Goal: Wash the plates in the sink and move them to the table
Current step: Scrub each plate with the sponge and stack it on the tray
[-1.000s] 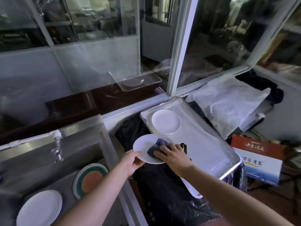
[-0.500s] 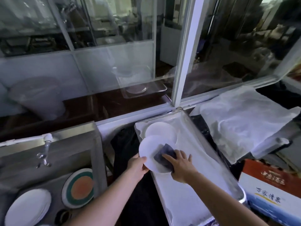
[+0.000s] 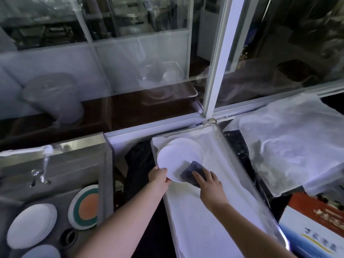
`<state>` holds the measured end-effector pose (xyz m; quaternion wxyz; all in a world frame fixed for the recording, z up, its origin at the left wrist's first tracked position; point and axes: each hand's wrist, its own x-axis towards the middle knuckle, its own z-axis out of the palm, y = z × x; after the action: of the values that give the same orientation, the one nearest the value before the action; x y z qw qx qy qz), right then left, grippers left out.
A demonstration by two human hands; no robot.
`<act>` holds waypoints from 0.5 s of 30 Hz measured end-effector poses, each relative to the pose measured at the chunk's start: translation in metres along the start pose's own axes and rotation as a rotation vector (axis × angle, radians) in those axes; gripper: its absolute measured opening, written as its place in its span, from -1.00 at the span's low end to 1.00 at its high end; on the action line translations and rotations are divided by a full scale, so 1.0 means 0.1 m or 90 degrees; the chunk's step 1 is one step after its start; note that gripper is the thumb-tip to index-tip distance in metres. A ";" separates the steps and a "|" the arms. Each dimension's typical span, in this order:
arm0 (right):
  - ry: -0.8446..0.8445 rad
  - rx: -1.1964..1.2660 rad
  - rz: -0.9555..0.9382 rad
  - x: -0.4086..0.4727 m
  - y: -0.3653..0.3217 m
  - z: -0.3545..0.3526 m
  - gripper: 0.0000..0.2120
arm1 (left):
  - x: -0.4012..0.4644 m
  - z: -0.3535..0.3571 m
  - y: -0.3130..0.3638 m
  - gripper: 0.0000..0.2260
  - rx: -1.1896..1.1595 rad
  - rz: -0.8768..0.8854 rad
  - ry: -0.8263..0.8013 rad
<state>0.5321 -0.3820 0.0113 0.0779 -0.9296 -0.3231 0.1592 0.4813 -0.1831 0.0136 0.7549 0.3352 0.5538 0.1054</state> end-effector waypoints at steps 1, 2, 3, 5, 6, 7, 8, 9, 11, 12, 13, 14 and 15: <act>0.001 0.013 0.001 -0.01 0.03 0.02 -0.32 | 0.04 0.02 0.00 -0.64 -0.008 -0.002 0.008; 0.009 0.026 0.004 -0.01 0.08 0.05 -0.33 | 0.07 0.04 -0.01 -0.63 -0.015 -0.007 0.018; 0.024 0.039 0.004 -0.02 0.12 0.08 -0.33 | 0.09 0.04 -0.02 -0.63 -0.020 -0.010 0.027; 0.048 0.059 0.000 -0.03 0.19 0.13 -0.34 | 0.16 0.03 -0.06 -0.67 -0.023 -0.025 0.041; 0.045 0.061 0.002 -0.03 0.21 0.14 -0.34 | 0.19 0.03 -0.07 -0.68 -0.023 -0.035 0.045; 0.040 0.059 0.006 -0.03 0.23 0.15 -0.35 | 0.22 0.03 -0.08 -0.69 -0.027 -0.042 0.048; 0.037 0.062 0.006 -0.02 0.24 0.16 -0.35 | 0.22 0.05 -0.08 -0.69 -0.028 -0.046 0.051; 0.040 0.069 0.006 -0.02 0.24 0.16 -0.35 | 0.22 0.08 -0.07 -0.68 -0.029 -0.041 0.056; 0.035 0.081 0.009 -0.02 0.25 0.18 -0.35 | 0.19 0.14 -0.05 -0.70 -0.036 -0.029 0.065; 0.029 0.083 0.010 -0.02 0.25 0.19 -0.36 | 0.16 0.16 -0.04 -0.71 -0.043 -0.028 0.062; 0.025 0.086 0.011 -0.03 0.25 0.20 -0.36 | 0.14 0.16 -0.04 -0.71 -0.054 -0.034 0.056; 0.022 0.089 0.011 -0.03 0.25 0.21 -0.37 | 0.12 0.16 -0.04 -0.71 -0.060 -0.049 0.048; 0.019 0.092 0.011 -0.04 0.24 0.22 -0.37 | 0.11 0.15 -0.06 -0.70 -0.063 -0.066 0.041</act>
<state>0.5355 -0.4025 -0.0144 0.1482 -0.9265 -0.3019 0.1687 0.4977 -0.1869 0.0038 0.7567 0.2651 0.5885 0.1042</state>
